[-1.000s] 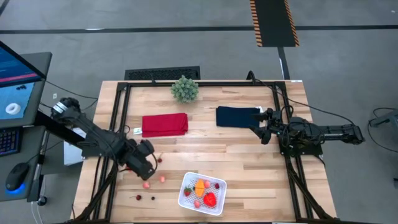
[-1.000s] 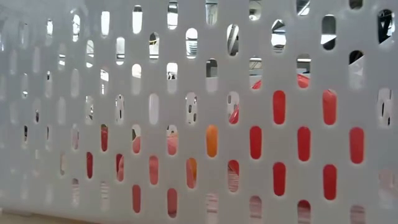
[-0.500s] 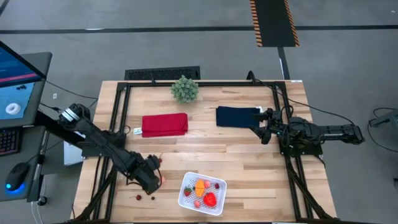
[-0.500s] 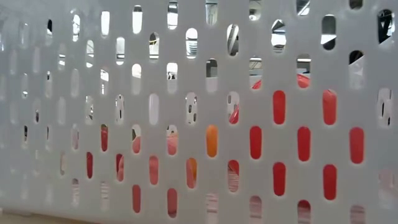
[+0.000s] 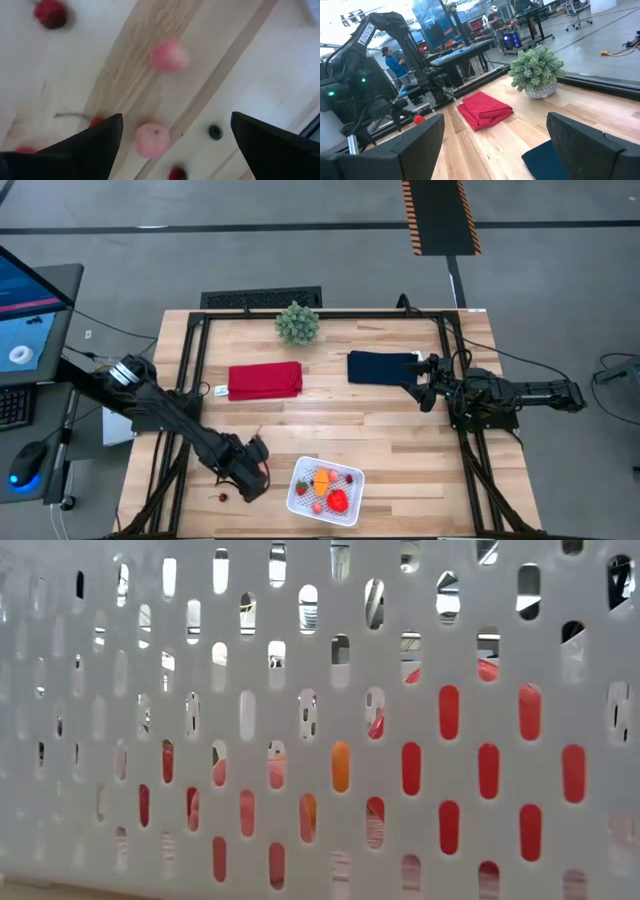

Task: Pick and placing Produce into tupperware
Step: Put the right peach into the white bin

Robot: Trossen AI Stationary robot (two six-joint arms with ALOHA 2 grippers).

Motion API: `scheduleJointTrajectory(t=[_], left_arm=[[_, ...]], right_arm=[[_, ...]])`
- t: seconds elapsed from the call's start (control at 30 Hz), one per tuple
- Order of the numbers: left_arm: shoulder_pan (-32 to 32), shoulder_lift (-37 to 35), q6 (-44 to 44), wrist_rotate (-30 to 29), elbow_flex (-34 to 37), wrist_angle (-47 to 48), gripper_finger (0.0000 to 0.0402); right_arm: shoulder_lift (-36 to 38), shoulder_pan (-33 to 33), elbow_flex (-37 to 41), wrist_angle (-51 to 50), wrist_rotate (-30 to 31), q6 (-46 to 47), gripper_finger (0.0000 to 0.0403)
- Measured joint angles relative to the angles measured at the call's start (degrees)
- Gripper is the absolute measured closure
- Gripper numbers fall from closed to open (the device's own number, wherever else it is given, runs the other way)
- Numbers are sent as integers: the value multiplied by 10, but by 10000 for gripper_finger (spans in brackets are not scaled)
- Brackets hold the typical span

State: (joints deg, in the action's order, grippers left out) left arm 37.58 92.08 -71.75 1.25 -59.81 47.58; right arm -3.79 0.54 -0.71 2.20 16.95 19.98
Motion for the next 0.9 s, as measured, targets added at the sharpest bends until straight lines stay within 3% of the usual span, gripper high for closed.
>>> scheduleJointTrajectory(t=[0.33,0.6,0.9], left_arm=[[-29,13,35,-47,-26,5,42],[-55,50,35,-20,-25,7,42],[-57,65,37,-29,-26,2,42]], right_arm=[[0,0,0,0,0,0,29],[0,0,0,0,0,0,29],[0,0,0,0,0,0,29]])
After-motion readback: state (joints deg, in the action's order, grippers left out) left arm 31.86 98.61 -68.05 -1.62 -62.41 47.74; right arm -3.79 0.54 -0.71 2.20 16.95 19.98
